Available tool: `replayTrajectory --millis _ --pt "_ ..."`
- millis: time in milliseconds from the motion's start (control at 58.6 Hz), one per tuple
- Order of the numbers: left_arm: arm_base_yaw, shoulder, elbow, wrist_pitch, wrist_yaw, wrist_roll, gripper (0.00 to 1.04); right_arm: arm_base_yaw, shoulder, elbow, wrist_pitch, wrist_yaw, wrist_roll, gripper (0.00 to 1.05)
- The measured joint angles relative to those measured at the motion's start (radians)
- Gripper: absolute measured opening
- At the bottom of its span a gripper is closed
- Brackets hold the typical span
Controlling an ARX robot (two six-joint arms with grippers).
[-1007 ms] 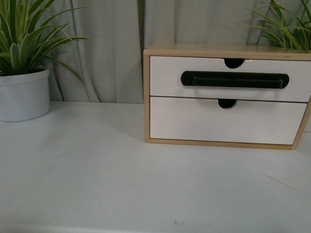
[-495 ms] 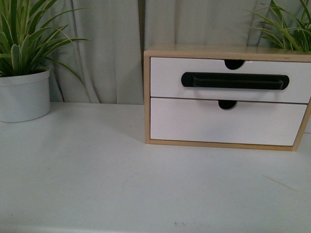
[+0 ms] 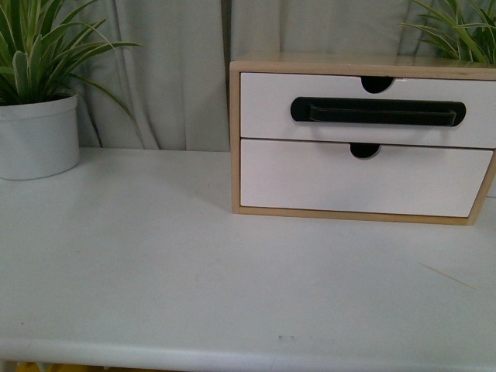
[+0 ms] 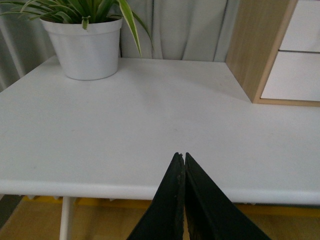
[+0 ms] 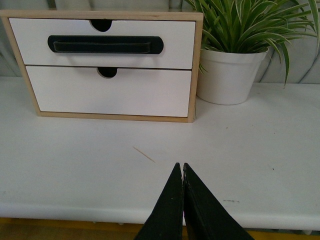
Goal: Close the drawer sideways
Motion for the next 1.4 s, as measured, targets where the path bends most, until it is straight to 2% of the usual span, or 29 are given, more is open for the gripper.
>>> replayTrajectory --millis 51,137,205,410,649,683,717,785,1400 --pt "0.000 -0.060 0.000 -0.060 0.000 0.000 0.04 0.000 0.000 0.000 0.000 0.000 0.000 0.01" --pt "0.000 -0.090 0.000 -0.068 0.000 0.000 0.04 0.000 0.000 0.000 0.000 0.000 0.000 0.01" --pt "0.000 -0.090 0.000 -0.071 0.000 0.000 0.15 0.000 0.000 0.000 0.000 0.000 0.000 0.06" --pt "0.000 -0.092 0.000 -0.071 0.000 0.000 0.57 0.000 0.000 0.000 0.000 0.000 0.000 0.47" --pt "0.000 -0.092 0.000 -0.071 0.000 0.000 0.98 0.000 0.000 0.000 0.000 0.000 0.000 0.88" --pt "0.000 -0.092 0.000 -0.071 0.000 0.001 1.01 0.000 0.000 0.000 0.000 0.000 0.000 0.95" --pt "0.000 -0.092 0.000 -0.071 0.000 0.001 0.99 0.000 0.000 0.000 0.000 0.000 0.002 0.98" --pt "0.000 -0.092 0.000 -0.071 0.000 0.001 0.99 0.000 0.000 0.000 0.000 0.000 0.003 0.95" --pt "0.000 -0.092 0.000 -0.071 0.000 0.001 0.99 0.000 0.000 0.000 0.000 0.000 0.003 0.96"
